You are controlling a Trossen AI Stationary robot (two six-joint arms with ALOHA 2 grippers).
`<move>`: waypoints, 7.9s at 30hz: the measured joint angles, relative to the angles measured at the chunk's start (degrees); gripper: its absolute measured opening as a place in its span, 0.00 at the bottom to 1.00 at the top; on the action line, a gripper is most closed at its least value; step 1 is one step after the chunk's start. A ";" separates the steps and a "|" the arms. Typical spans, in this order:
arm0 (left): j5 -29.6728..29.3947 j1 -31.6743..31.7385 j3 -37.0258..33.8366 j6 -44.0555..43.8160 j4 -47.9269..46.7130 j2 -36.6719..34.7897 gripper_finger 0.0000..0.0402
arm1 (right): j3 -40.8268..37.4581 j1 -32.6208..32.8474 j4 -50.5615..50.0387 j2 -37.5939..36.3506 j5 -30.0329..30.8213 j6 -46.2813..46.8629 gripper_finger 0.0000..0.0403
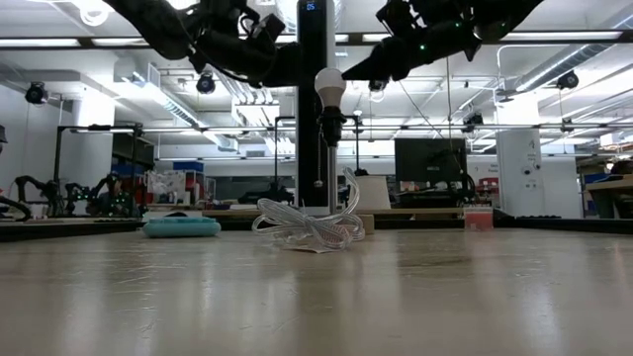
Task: Screw lightbulb
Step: Remove the light bulb from the desk lamp
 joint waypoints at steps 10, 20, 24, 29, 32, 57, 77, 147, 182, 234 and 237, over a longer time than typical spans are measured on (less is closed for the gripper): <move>3.43 -0.16 0.00 -0.17 0.67 0.00 0.00 | 0.00 -0.02 0.97 0.00 0.02 0.52 0.00; 5.35 -0.93 0.00 -1.76 1.22 0.00 0.00 | 0.00 -0.02 1.01 0.00 0.02 1.22 0.00; 5.65 -1.12 0.00 -3.11 0.99 0.60 0.00 | 0.00 -0.02 1.07 0.00 0.02 1.17 0.00; 6.84 -1.61 0.00 -4.10 1.42 1.46 0.00 | 0.00 -0.02 1.38 0.00 0.17 1.59 0.00; 7.25 -1.94 0.00 -4.31 1.28 1.49 0.00 | 0.00 -0.03 1.36 0.00 0.16 1.63 0.00; 11.56 -4.53 0.01 -5.85 -7.69 -2.44 0.00 | 0.03 -1.56 -0.31 0.11 7.48 1.55 0.00; -1.27 -2.31 0.00 -0.11 -1.57 -0.17 0.00 | 0.02 -1.94 -2.81 -1.09 -1.55 0.92 0.00; 5.85 -1.92 0.02 0.83 -3.52 -0.98 0.00 | 0.02 -4.47 -10.02 -2.58 -1.64 0.00 0.00; 11.50 -2.21 0.01 0.53 -3.35 0.16 0.00 | 0.00 -5.58 -7.72 -1.46 2.23 1.32 0.00; 4.13 -2.72 0.00 2.92 1.70 1.79 0.00 | 0.00 -6.44 -10.41 -2.63 -0.73 1.28 0.00; 2.25 -2.14 0.00 3.50 2.31 1.98 0.00 | 0.00 -6.44 -11.39 -3.35 -3.09 0.72 0.00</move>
